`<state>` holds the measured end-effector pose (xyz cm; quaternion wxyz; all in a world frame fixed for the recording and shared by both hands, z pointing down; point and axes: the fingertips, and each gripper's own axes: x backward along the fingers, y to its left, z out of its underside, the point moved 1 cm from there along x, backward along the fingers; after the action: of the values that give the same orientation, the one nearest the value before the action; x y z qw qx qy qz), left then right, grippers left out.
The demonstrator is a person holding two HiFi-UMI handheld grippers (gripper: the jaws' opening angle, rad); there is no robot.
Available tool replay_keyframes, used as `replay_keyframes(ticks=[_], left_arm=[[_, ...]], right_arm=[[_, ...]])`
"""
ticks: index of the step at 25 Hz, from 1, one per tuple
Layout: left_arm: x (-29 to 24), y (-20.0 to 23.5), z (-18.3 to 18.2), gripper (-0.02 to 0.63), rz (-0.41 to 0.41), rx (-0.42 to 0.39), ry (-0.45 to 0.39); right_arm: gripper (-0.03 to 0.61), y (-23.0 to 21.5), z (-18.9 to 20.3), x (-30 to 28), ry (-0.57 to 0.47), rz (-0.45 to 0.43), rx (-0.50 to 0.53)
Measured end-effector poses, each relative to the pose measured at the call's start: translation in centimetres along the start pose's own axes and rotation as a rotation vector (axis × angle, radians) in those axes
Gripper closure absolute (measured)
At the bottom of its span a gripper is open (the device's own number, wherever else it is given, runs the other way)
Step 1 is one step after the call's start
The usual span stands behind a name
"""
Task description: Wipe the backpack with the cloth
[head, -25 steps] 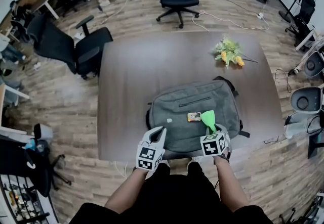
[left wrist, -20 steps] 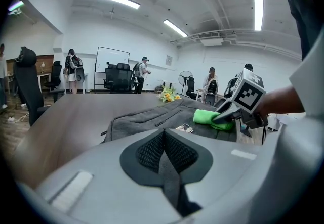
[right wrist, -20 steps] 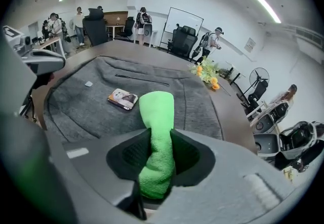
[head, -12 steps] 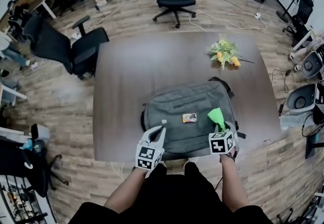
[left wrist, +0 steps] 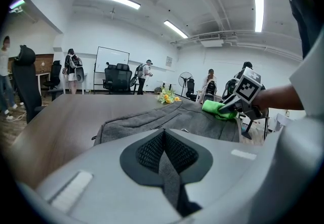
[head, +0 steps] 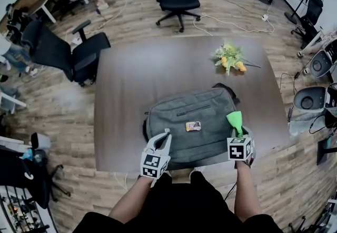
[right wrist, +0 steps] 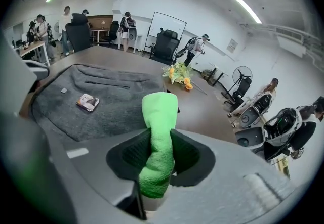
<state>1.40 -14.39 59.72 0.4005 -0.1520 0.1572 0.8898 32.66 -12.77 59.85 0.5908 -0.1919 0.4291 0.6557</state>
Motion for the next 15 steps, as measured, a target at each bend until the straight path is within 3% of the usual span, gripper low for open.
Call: replay_keyframes(ticks=[4,11,15], left_arm=[[-0.4,-0.3,-0.3,0.595,0.004,-0.003,-0.003],[0.1,1.0,-2.9,0.595,-0.038,0.037,-0.052],[1.0,2.0,-6.2,0.595,-0.076,0.006,-0.124]], right_arm=[[0.469,0.3,-0.9,0.6,-0.047,-0.037,-0.026],[0.469,3.6,-7.4,3.5,-0.313,-0.251,-0.154],[0.470,4.7,-11.4,5.5,-0.449,-0.326,-0.182]])
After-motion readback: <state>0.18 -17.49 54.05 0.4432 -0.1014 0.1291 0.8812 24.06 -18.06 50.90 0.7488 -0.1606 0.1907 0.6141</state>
